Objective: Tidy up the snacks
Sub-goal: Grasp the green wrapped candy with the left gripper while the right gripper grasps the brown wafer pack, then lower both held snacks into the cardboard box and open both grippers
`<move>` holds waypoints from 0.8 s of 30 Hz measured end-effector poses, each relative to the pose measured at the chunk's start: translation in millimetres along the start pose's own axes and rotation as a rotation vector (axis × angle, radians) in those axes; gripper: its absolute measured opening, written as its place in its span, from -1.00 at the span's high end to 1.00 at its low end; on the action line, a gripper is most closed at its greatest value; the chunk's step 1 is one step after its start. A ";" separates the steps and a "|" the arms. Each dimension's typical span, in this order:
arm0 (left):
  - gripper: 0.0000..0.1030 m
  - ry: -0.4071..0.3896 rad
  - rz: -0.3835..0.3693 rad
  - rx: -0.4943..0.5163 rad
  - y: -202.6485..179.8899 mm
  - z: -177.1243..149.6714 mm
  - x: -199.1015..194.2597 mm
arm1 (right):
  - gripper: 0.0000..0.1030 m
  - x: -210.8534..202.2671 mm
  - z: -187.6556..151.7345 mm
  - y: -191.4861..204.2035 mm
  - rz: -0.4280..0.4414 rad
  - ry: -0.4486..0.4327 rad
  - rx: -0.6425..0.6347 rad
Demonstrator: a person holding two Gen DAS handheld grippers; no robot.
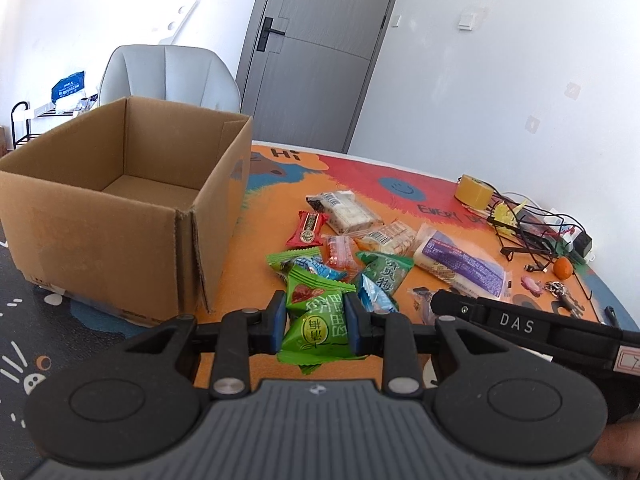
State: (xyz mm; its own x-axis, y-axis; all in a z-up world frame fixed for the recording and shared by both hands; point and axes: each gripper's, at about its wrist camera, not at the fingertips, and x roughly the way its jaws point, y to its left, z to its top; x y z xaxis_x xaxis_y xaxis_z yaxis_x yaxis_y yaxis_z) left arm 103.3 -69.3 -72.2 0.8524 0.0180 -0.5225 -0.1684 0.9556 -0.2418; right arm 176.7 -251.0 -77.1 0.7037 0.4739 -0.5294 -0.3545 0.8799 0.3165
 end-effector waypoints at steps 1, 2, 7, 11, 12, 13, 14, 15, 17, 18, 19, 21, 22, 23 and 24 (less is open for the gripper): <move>0.44 -0.008 -0.002 0.002 -0.4 1.1 -2.6 | 0.36 -2.4 0.3 1.2 0.004 -0.003 0.002; 0.44 -0.018 -0.002 0.005 -0.7 2.4 -5.4 | 0.37 -3.8 0.1 2.0 0.004 -0.006 0.000; 0.44 -0.052 -0.002 0.003 0.5 6.4 -17.4 | 0.38 -12.6 -2.6 5.6 0.010 -0.020 -0.004; 0.44 -0.071 -0.002 0.000 2.0 12.5 -24.7 | 0.39 -23.2 1.9 10.4 0.033 -0.050 0.000; 0.44 -0.080 -0.002 0.002 1.9 14.7 -27.0 | 0.39 -25.3 3.9 12.3 0.037 -0.058 -0.002; 0.44 -0.090 -0.004 0.003 2.0 16.8 -29.5 | 0.39 -27.3 6.5 15.0 0.042 -0.068 -0.006; 0.44 -0.102 -0.006 0.003 2.6 19.3 -32.6 | 0.39 -29.2 8.5 17.4 0.047 -0.076 -0.009; 0.44 -0.113 -0.004 0.003 3.0 21.6 -35.1 | 0.39 -31.0 10.4 19.9 0.053 -0.084 -0.011; 0.44 -0.135 -0.003 0.009 4.1 27.0 -39.8 | 0.39 -33.8 14.2 25.6 0.068 -0.098 -0.015; 0.44 -0.145 -0.003 0.012 4.7 29.4 -41.8 | 0.39 -34.5 16.2 28.4 0.077 -0.103 -0.017; 0.44 -0.154 -0.002 0.013 5.8 32.1 -43.6 | 0.39 -34.8 18.1 31.4 0.085 -0.109 -0.017; 0.44 -0.169 0.003 0.010 9.0 37.1 -45.7 | 0.39 -35.3 21.0 38.3 0.100 -0.121 -0.021; 0.44 -0.176 0.008 0.009 11.2 39.8 -46.5 | 0.39 -35.1 22.6 41.5 0.107 -0.125 -0.023; 0.44 -0.183 0.013 0.008 13.3 42.2 -46.9 | 0.39 -35.0 24.0 45.6 0.115 -0.129 -0.026; 0.44 -0.188 0.018 0.006 16.3 45.1 -47.4 | 0.39 -34.5 25.9 50.0 0.123 -0.133 -0.029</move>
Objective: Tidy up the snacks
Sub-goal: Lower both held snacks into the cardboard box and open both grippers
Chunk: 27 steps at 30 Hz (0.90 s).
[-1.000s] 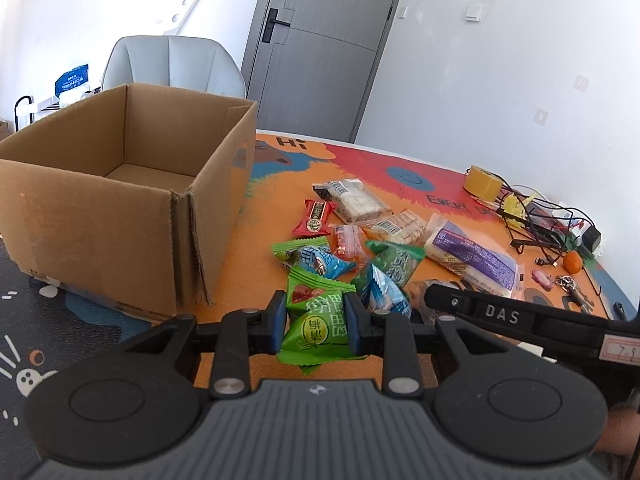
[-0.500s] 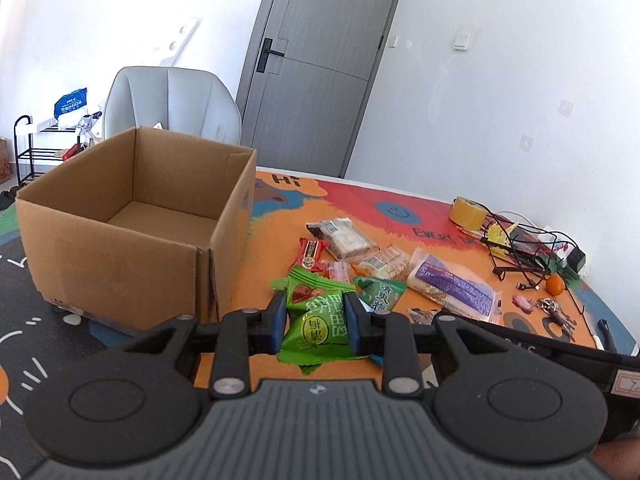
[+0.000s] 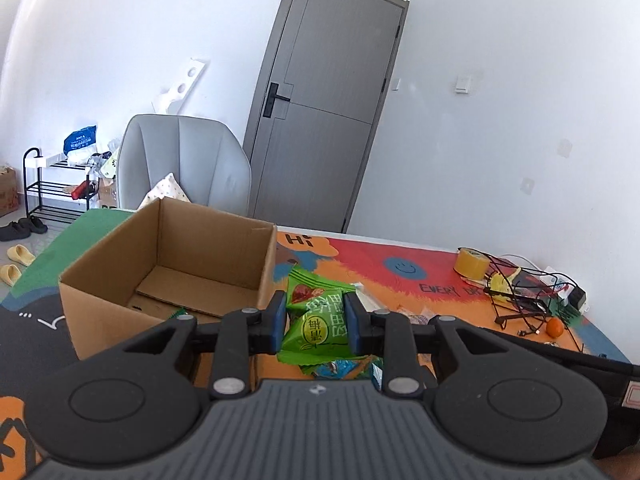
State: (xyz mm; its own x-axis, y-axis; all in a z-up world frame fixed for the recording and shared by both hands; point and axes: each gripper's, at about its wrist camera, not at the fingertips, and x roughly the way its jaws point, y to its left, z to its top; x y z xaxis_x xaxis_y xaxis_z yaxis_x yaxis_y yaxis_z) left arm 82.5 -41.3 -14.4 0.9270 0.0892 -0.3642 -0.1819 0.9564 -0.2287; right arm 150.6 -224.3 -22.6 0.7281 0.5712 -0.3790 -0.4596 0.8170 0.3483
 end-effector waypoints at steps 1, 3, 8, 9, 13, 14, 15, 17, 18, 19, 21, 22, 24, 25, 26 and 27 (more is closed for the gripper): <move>0.44 -0.005 0.006 -0.004 4.0 3.1 -0.6 | 0.39 1.6 1.7 4.2 0.008 -0.003 -0.004; 0.44 -0.015 0.020 -0.012 12.2 8.7 0.0 | 0.39 4.9 4.9 12.5 0.024 -0.010 -0.012; 0.44 -0.041 0.068 -0.034 35.7 22.8 1.9 | 0.39 17.3 12.1 30.0 0.068 -0.015 -0.018; 0.44 -0.046 0.077 -0.037 40.1 25.5 2.5 | 0.39 20.3 13.5 32.8 0.073 -0.014 -0.018; 0.44 -0.060 0.111 -0.049 56.9 34.9 5.7 | 0.39 33.3 17.7 44.1 0.097 -0.016 -0.023; 0.44 -0.061 0.120 -0.052 60.6 37.2 7.5 | 0.39 36.2 18.5 46.4 0.102 -0.015 -0.026; 0.44 -0.060 0.127 -0.056 64.3 38.9 9.2 | 0.39 39.4 19.1 50.1 0.109 -0.014 -0.027; 0.44 -0.057 0.136 -0.062 72.4 42.1 12.5 | 0.39 46.4 19.9 54.4 0.119 -0.010 -0.031; 0.44 -0.056 0.143 -0.063 75.1 43.1 14.5 | 0.39 48.8 20.3 57.8 0.125 -0.008 -0.034; 0.44 -0.054 0.148 -0.064 78.2 44.1 16.6 | 0.39 51.5 20.9 60.0 0.130 -0.005 -0.035; 0.43 -0.049 0.155 -0.072 85.0 46.1 20.2 | 0.39 57.5 21.6 64.3 0.138 -0.001 -0.037; 0.43 -0.047 0.159 -0.073 88.0 46.9 22.3 | 0.39 60.2 22.1 66.4 0.141 0.002 -0.039; 0.43 -0.045 0.171 -0.079 93.7 47.7 26.3 | 0.39 65.9 22.5 70.6 0.146 0.007 -0.039; 0.43 -0.040 0.175 -0.081 96.2 48.8 29.4 | 0.39 68.5 22.8 73.2 0.150 0.011 -0.040; 0.43 -0.034 0.180 -0.086 98.4 49.4 32.0 | 0.39 71.3 22.8 75.0 0.153 0.014 -0.041; 0.38 -0.029 0.189 -0.093 100.7 49.9 34.4 | 0.39 73.7 22.7 77.3 0.156 0.016 -0.041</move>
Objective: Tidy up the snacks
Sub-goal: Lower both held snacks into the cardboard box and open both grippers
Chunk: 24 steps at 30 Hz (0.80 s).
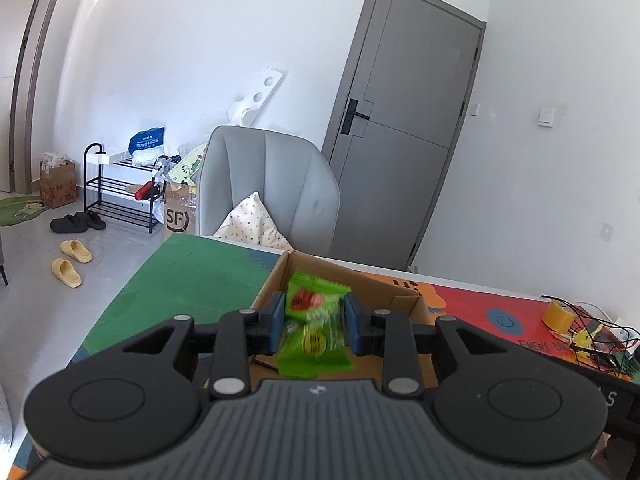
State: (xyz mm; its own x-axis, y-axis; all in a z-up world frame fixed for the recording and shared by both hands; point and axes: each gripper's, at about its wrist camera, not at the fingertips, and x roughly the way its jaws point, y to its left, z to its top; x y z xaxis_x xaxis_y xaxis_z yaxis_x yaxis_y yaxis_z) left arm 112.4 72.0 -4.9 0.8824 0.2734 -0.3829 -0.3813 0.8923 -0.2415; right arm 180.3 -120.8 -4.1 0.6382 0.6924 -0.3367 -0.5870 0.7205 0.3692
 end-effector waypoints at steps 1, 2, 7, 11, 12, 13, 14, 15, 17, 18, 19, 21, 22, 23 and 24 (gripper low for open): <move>0.37 0.008 0.003 -0.006 2.5 0.5 2.6 | 0.39 3.1 0.1 2.2 0.003 0.003 0.001; 0.35 0.012 0.005 -0.012 4.4 0.6 3.9 | 0.39 6.3 0.2 3.7 0.005 0.007 0.002; 0.03 0.015 0.024 -0.031 12.3 -0.7 0.3 | 0.38 18.0 -0.1 7.9 0.015 0.022 0.013; -0.17 0.011 0.040 -0.040 17.3 -1.4 -7.9 | 0.31 22.2 0.6 9.3 0.027 0.020 0.021; -0.29 0.010 0.050 -0.043 18.5 -2.3 -10.0 | 0.15 21.4 0.8 9.6 0.029 0.019 0.024; -0.36 0.009 0.061 -0.047 19.5 -3.3 -12.1 | 0.05 20.4 0.7 9.3 0.025 0.019 0.030; -0.48 0.007 0.071 -0.052 20.4 -4.6 -14.1 | -0.04 18.6 0.5 8.4 0.016 0.013 0.040; -0.52 0.003 0.079 -0.054 21.0 -5.9 -16.1 | -0.04 16.5 0.2 7.2 0.010 0.012 0.049; -0.57 0.001 0.093 -0.056 22.0 -3.9 -13.2 | -0.05 12.1 -1.0 3.7 0.005 0.014 0.065; -0.62 0.004 0.098 -0.058 21.2 -4.8 -13.8 | -0.10 9.5 -1.9 2.0 -0.002 0.015 0.073; -0.65 0.007 0.102 -0.060 20.2 -5.9 -14.6 | -0.15 7.1 -3.3 0.3 -0.012 0.015 0.078; -0.71 0.012 0.100 -0.062 18.2 -8.9 -16.1 | -0.17 1.8 -6.2 -2.4 -0.025 0.018 0.081; -0.71 0.016 0.099 -0.061 16.4 -9.5 -15.9 | -0.18 -0.6 -7.4 -3.7 -0.032 0.021 0.082; -0.72 0.020 0.100 -0.060 14.5 -10.7 -16.5 | -0.19 -2.7 -8.4 -5.9 -0.039 0.026 0.084; -0.73 0.024 0.100 -0.058 12.3 -11.9 -16.8 | -0.20 -4.9 -9.2 -8.0 -0.044 0.029 0.088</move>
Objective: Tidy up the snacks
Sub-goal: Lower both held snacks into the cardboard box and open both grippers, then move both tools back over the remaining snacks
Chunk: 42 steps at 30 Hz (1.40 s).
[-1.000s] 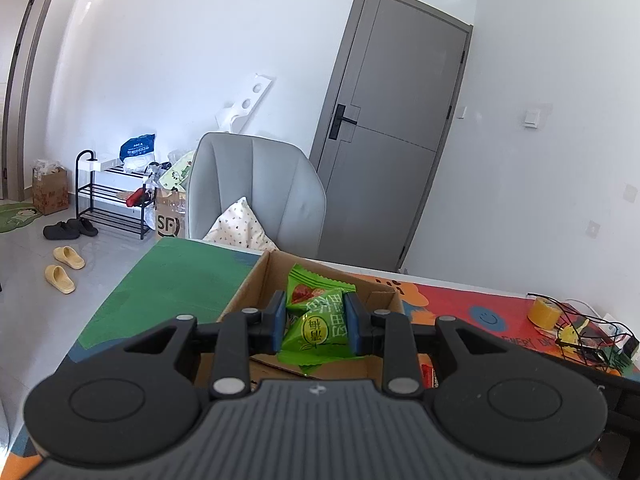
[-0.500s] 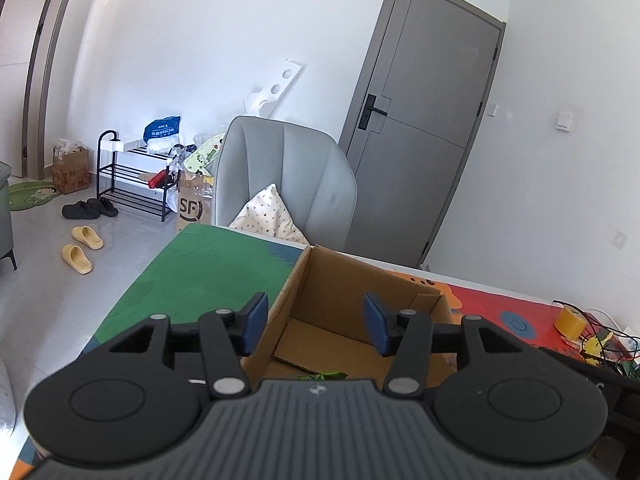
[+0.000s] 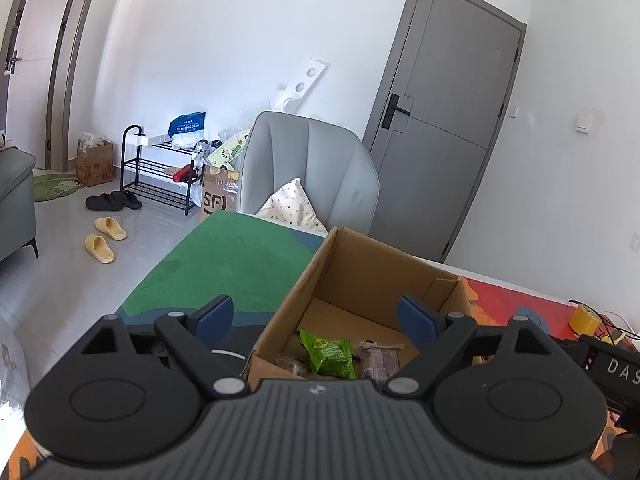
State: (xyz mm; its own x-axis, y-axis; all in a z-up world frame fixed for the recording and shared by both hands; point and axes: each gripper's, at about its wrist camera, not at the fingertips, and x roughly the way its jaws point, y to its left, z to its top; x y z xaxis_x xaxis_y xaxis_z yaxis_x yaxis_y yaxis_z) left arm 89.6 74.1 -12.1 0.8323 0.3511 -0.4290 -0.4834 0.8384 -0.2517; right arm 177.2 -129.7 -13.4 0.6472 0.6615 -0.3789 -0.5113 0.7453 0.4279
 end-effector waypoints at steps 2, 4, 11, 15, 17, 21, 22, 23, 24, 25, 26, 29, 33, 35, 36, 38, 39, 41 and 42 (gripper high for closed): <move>-0.73 0.008 -0.004 0.006 -4.3 -2.1 -1.6 | -0.23 -4.4 -1.5 -3.4 -0.009 0.002 0.003; -0.74 0.014 -0.012 0.010 -7.5 -4.4 -3.6 | -0.32 -8.7 -2.3 -7.5 -0.026 0.002 0.003; -0.75 0.047 -0.063 0.028 -27.3 -14.2 -9.6 | -0.71 -27.3 -1.7 -30.3 -0.070 -0.019 0.053; -0.75 0.056 -0.100 0.057 -42.7 -21.0 -14.2 | -0.79 -41.6 -1.8 -39.7 -0.118 -0.053 0.051; -0.75 0.057 -0.101 0.084 -53.7 -25.5 -14.9 | -0.80 -49.6 -2.8 -46.8 -0.115 -0.068 0.064; -0.75 0.076 -0.120 0.131 -76.4 -35.3 -17.0 | -0.83 -64.9 -5.9 -66.1 -0.137 -0.094 0.074; -0.75 0.074 -0.126 0.141 -82.1 -38.3 -18.5 | -0.83 -67.4 -6.1 -72.4 -0.146 -0.096 0.082; -0.75 0.074 -0.130 0.151 -87.9 -41.0 -19.4 | -0.83 -70.4 -6.2 -78.0 -0.153 -0.100 0.090; -0.75 0.078 -0.134 0.162 -93.3 -43.6 -20.3 | -0.83 -73.4 -6.3 -83.5 -0.160 -0.106 0.099; -0.75 0.082 -0.138 0.169 -98.1 -46.4 -21.0 | -0.83 -76.5 -6.2 -88.9 -0.167 -0.113 0.105; -0.75 0.088 -0.143 0.175 -102.5 -49.1 -21.6 | -0.83 -79.7 -6.1 -93.2 -0.173 -0.121 0.111; -0.75 0.104 -0.160 0.196 -117.2 -54.2 -21.6 | -0.83 -91.2 -5.8 -108.4 -0.177 -0.147 0.129; -0.75 0.101 -0.170 0.223 -135.1 -61.4 -25.2 | -0.83 -102.8 -7.0 -127.9 -0.183 -0.174 0.161; -0.75 0.108 -0.177 0.233 -143.2 -66.0 -25.6 | -0.83 -105.8 -8.1 -135.6 -0.185 -0.180 0.168; -0.75 0.111 -0.178 0.238 -146.8 -68.2 -25.3 | -0.83 -107.6 -8.9 -139.8 -0.187 -0.184 0.168; -0.75 0.119 -0.177 0.252 -155.2 -74.4 -24.0 | -0.83 -110.7 -11.3 -146.5 -0.194 -0.190 0.165; -0.75 0.125 -0.173 0.261 -159.5 -77.8 -22.8 | -0.83 -111.8 -12.5 -150.3 -0.198 -0.191 0.167; -0.75 0.135 -0.174 0.277 -167.2 -83.7 -20.6 | -0.83 -113.1 -14.7 -159.0 -0.201 -0.188 0.184; -0.75 0.140 -0.177 0.283 -170.2 -86.2 -19.2 | -0.83 -113.3 -16.0 -163.1 -0.204 -0.186 0.192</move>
State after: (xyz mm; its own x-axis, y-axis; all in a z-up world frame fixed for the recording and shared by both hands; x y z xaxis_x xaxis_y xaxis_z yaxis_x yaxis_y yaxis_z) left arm 132.5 -111.3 -35.8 0.8417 0.1466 -0.5196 -0.2250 0.9701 -0.0908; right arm 178.3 -324.8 -53.4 0.8263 0.4605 -0.3243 -0.2560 0.8199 0.5121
